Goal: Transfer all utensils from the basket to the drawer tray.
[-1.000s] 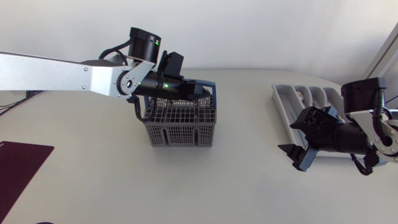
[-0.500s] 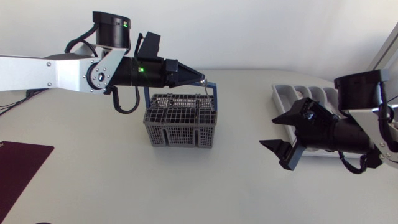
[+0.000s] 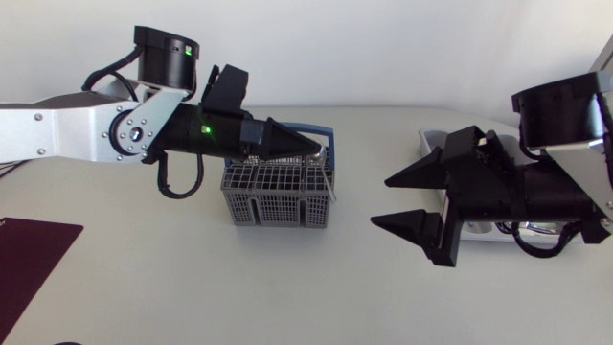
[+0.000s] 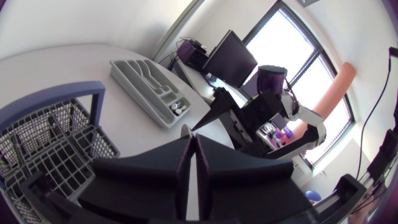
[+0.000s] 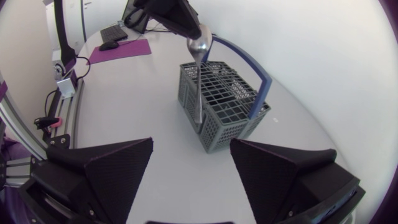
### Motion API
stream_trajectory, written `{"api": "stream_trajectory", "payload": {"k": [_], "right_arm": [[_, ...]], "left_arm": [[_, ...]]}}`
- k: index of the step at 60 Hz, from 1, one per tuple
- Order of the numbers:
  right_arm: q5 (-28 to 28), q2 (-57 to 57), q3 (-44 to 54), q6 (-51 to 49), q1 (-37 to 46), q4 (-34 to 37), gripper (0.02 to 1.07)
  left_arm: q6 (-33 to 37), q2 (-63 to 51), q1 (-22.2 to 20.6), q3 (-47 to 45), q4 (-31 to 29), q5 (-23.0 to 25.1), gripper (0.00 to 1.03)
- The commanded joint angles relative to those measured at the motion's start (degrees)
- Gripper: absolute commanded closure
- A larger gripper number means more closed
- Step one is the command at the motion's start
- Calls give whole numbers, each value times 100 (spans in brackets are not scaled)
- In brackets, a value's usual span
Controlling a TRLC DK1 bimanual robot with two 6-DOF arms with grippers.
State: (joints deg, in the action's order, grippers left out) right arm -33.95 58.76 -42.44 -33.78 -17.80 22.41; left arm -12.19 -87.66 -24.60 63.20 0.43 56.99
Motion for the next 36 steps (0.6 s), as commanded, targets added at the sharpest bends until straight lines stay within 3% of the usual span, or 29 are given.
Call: {"api": "stream_trajectory", "payload": {"k": [1, 9, 23, 36], "right_arm": [[-138, 12, -169, 161, -197, 140, 17], [-261, 109, -221, 232, -461, 228, 18], [-437, 285, -213, 319, -681, 202, 31], [-454, 285, -160, 355, -839, 114, 54]], "left_arm": [[445, 135, -159, -159, -236, 137, 100], [964, 179, -405, -159, -719, 163, 100], [1245, 319, -669, -255, -992, 286, 100], [1245, 425, -722, -238, -1176, 532, 100]]}}
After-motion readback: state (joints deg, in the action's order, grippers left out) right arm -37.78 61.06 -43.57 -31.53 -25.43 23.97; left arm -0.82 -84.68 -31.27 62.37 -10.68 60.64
